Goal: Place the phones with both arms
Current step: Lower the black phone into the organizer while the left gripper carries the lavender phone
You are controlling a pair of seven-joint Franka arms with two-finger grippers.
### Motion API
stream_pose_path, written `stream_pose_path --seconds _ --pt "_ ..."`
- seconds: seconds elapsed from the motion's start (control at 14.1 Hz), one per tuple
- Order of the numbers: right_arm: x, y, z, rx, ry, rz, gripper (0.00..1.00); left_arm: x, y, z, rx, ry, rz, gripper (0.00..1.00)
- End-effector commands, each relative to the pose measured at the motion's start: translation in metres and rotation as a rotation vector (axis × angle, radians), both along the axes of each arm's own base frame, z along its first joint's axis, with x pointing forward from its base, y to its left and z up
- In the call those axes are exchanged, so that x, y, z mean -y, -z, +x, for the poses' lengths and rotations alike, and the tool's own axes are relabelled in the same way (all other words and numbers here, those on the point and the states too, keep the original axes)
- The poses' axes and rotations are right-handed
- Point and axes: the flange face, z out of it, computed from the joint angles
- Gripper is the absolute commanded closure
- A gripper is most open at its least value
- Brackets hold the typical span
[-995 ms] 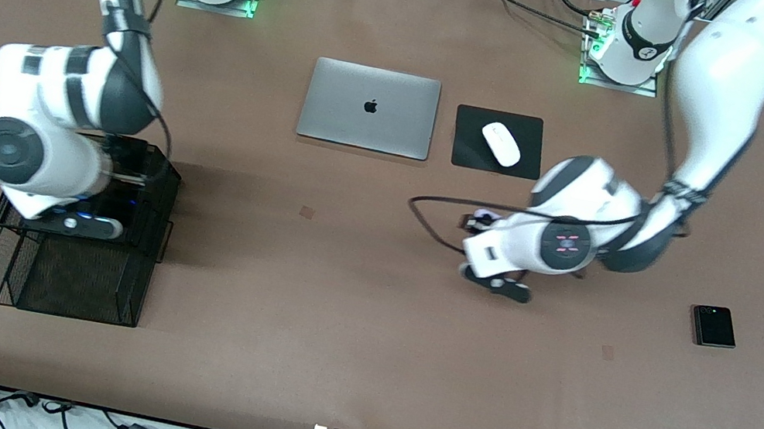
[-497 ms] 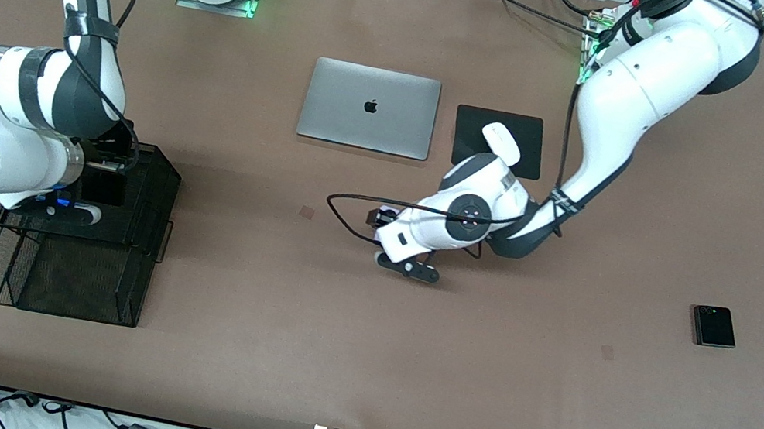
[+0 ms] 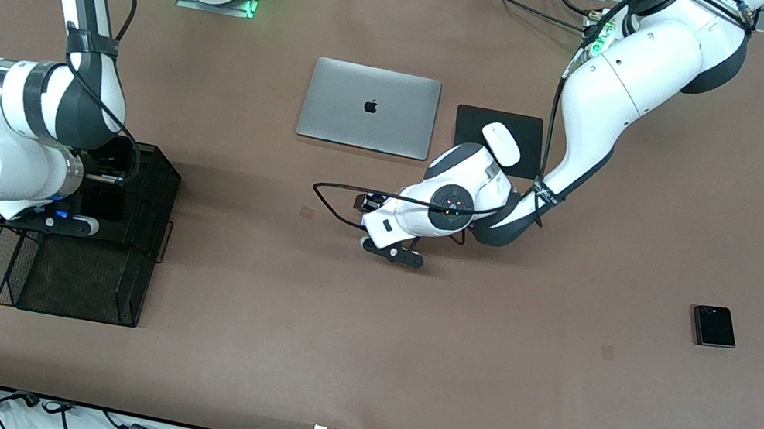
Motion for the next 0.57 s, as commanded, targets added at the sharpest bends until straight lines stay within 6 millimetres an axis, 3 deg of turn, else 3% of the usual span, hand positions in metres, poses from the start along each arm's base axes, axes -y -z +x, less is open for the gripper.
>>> stream_pose_path --seconds 0.0,0.07,0.14,0.28,0.36,0.5 --pt "0.001 0.006 0.002 0.011 -0.015 0.026 0.67 -0.005 -0.003 0.007 0.014 0.004 0.014 0.0" --pt "0.001 0.007 0.002 0.009 -0.015 0.026 0.39 -0.005 -0.005 0.008 0.022 0.01 0.021 0.0" --pt "-0.001 0.005 0.003 0.014 -0.013 0.026 0.0 -0.007 -0.008 0.009 0.021 0.008 0.024 0.0" --pt "-0.002 -0.006 0.004 0.027 -0.012 0.023 0.0 -0.013 -0.021 0.011 0.004 0.018 0.05 0.0" --pt "-0.004 -0.017 0.007 0.045 -0.013 0.026 0.0 -0.018 -0.04 0.012 0.003 0.035 0.077 0.0" --pt "-0.013 -0.045 0.015 0.093 -0.033 0.036 0.0 -0.056 -0.074 0.025 0.022 0.079 0.238 0.0"
